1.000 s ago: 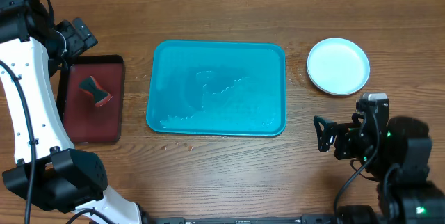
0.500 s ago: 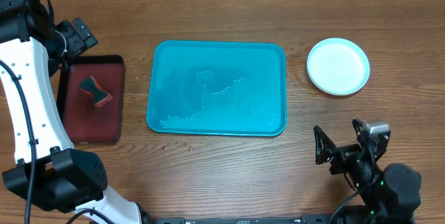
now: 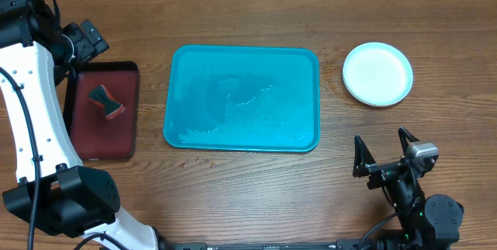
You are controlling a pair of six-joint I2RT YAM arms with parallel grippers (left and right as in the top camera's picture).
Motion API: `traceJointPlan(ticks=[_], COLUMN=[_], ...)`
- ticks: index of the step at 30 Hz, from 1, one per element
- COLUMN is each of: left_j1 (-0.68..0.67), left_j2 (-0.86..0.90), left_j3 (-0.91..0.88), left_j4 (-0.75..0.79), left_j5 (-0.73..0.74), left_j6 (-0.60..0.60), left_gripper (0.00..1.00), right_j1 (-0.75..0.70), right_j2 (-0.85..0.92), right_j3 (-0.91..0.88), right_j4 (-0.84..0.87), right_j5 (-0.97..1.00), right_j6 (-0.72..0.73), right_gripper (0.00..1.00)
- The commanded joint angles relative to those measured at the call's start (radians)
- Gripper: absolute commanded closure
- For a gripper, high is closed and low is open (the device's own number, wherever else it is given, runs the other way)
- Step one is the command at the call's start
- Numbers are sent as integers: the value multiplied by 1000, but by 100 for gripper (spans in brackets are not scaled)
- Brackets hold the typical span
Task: Clean dirty plates on tray and stack at the side
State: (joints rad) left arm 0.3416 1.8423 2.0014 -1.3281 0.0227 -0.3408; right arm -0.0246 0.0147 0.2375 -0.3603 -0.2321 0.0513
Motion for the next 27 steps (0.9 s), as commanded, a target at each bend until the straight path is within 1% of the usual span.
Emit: traceJointPlan(ticks=[1, 11, 21, 27], left_j1=[-2, -2, -2, -2], left_j2=[10, 10, 10, 10], left_j3=[-4, -4, -4, -4], left_j4=[1, 1, 1, 1], left_j5=[-4, -4, -4, -4], left_j6=[-3, -3, -3, -3], left_gripper=[0, 0, 0, 0], right_j1=[-17, -18, -22, -21], right_j2=[-12, -12, -12, -12], right_j3=[-44, -221, -230, -230], right_j4=[69, 357, 277, 276], right_j5=[0, 16, 192, 202], right_j6=[2, 2, 2, -17], right_gripper=[0, 0, 0, 0])
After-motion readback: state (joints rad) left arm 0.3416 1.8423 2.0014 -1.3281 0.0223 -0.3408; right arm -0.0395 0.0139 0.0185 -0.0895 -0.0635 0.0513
